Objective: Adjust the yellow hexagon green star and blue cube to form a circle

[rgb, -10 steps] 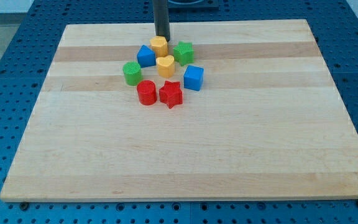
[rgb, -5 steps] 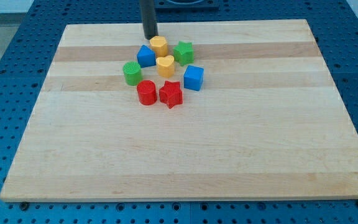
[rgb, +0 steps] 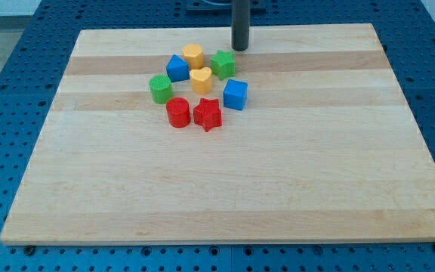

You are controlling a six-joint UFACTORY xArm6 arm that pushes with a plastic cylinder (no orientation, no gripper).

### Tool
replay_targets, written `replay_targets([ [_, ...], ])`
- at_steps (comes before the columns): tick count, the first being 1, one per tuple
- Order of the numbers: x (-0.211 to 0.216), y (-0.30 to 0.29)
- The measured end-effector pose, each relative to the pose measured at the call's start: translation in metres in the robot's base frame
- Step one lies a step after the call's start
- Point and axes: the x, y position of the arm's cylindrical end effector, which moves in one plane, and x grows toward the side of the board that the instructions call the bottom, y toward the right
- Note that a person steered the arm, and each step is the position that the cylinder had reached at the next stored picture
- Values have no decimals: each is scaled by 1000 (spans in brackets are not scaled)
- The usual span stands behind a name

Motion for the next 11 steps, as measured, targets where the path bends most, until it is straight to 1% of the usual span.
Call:
replay_targets([
  [1,12,-18],
  [3,38,-21],
  [5,47,3],
  [6,52,24],
  [7,70,43],
  [9,147,49],
  [10,172,44],
  [11,173,33],
])
